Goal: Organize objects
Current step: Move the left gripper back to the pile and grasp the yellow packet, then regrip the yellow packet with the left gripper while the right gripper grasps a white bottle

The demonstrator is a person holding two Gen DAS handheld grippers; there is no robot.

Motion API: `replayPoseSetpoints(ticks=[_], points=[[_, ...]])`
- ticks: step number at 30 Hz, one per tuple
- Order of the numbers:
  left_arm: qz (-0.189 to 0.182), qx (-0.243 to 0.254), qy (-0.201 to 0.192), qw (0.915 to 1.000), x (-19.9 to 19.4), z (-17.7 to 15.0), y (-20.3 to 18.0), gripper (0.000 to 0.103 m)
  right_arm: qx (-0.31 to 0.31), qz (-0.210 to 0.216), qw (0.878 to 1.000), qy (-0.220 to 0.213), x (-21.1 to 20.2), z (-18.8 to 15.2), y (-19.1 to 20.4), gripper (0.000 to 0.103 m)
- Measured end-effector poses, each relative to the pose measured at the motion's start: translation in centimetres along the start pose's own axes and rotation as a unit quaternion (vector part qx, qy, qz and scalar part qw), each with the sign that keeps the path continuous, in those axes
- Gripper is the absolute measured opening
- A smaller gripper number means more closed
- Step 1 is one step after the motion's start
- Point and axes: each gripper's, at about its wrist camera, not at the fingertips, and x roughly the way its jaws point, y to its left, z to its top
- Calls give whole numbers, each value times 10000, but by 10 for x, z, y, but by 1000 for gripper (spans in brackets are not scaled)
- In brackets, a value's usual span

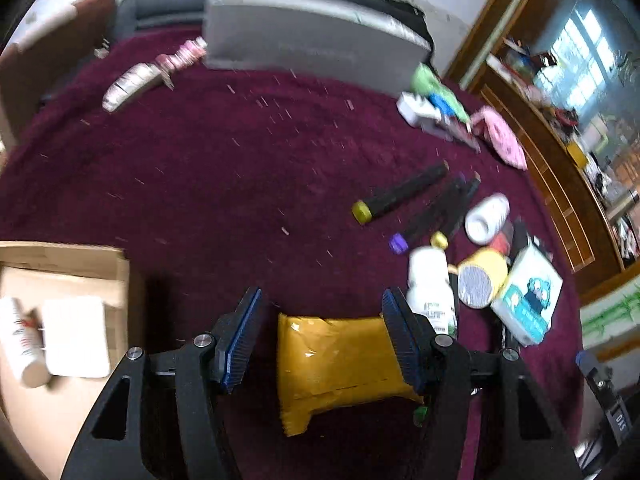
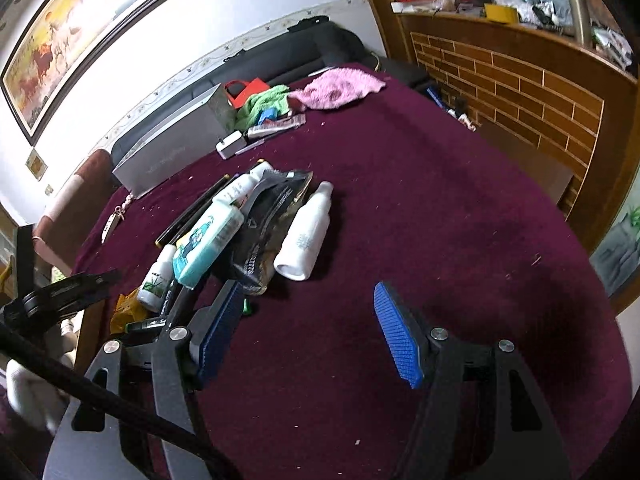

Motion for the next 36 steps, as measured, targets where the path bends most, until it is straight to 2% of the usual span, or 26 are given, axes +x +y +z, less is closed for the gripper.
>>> replayPoseSetpoints(ticks=[1, 5, 7, 9, 11, 13, 15, 17, 18, 20, 21, 24, 26, 29, 31, 34, 36], points=[[-136, 102, 193, 9997, 5, -4, -2, 55, 10, 26, 10000, 14, 0, -1, 0, 67], [-688, 537, 568, 9946, -1, -23, -13, 55, -24, 98, 9999, 16, -3, 0, 2, 67], [-965, 1004, 822, 9868, -13, -39, -26, 55, -24, 172, 9998, 62, -2, -1, 3, 67], [-1055, 1404, 790, 9813, -30, -53, -36, 55, -9, 222, 9997, 96, -3, -1, 4, 67], [-923, 1768, 578, 9782, -48, -63, -43, 55, -7, 250, 9996, 115, -4, -1, 5, 67], [-474, 2136, 195, 9756, -61, -67, -50, 55, 10, 292, 9995, 145, -5, -1, 7, 67], [-163, 2467, -84, 9689, -64, -68, -55, 55, 43, 327, 9993, 170, -6, -1, 9, 67], [209, 2853, -245, 9579, -58, -68, -60, 55, 49, 352, 9991, 225, -6, -1, 12, 67], [467, 3176, -353, 9464, -53, -72, -66, 55, 34, 357, 9990, 248, -7, -2, 14, 67], [743, 3586, -390, 9297, -40, -73, -74, 55, -35, 351, 9990, 267, -8, -3, 20, 67], [758, 3777, -458, 9217, -37, -78, -78, 55, -86, 349, 9990, 273, -9, -3, 23, 67], [822, 4031, -555, 9098, -33, -78, -86, 55, -170, 399, 9986, 312, -10, -3, 31, 67], [836, 4036, -505, 9097, -31, -73, -87, 55, -184, 464, 9981, 371, -8, -2, 36, 67], [648, 3882, -614, 9172, -41, -68, -81, 55, -201, 590, 9968, 493, -4, -1, 43, 67], [671, 3898, -648, 9161, -44, -67, -75, 55, -258, 603, 9964, 531, -3, -2, 48, 67], [635, 4051, -335, 9115, -33, -66, -66, 56, -292, 604, 9960, 585, 2, -3, 53, 67], [384, 3982, -303, 9160, -33, -63, -64, 56, -267, 639, 9957, 616, 6, -5, 55, 67]])
